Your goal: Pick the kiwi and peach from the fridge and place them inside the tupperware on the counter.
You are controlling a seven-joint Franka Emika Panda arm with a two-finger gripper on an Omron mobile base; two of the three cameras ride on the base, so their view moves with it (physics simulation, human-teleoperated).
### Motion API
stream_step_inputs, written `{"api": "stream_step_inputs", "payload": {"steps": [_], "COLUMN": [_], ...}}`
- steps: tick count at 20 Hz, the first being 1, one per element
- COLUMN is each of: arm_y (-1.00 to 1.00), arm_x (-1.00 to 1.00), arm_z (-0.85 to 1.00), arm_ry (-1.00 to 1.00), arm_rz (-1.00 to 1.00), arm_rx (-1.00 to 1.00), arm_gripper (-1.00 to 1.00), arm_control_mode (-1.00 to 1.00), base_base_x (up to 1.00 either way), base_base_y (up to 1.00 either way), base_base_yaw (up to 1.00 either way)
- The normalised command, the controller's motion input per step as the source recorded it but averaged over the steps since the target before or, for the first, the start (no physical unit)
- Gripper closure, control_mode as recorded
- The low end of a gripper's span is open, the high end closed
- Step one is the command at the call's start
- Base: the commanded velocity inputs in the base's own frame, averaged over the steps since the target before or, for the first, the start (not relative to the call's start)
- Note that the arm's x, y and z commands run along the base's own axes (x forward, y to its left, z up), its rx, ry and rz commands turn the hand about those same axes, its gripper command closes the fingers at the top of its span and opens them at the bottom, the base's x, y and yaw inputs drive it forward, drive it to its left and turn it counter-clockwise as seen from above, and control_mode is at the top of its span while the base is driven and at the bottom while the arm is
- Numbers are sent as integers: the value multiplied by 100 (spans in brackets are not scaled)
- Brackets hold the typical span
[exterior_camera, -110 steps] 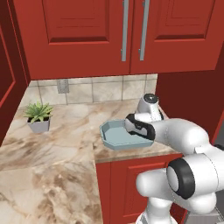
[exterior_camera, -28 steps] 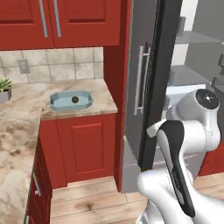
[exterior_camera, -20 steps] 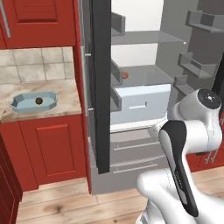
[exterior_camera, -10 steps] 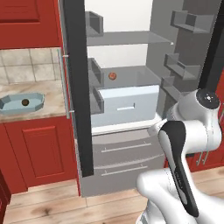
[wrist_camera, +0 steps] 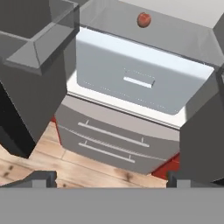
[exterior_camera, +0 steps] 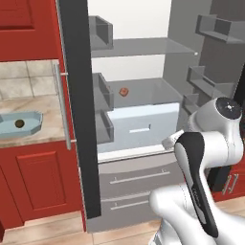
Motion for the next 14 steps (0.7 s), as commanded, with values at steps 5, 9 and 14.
{"api": "stream_step_inputs", "payload": {"steps": [5, 9, 14], "arm_y": [0, 0, 0], "arm_x": [0, 0, 0], "arm_z": [0, 0, 0], "arm_ry": [0, 0, 0], "arm_rz": [0, 0, 0], "arm_rx": [0, 0, 0], "arm_gripper": [-100, -100, -100], "arm_control_mode": [100, 100, 100], "base_base_x": [61, 41, 57], "base_base_y": [-22, -25, -9], "base_base_yaw": [0, 0, 0]}}
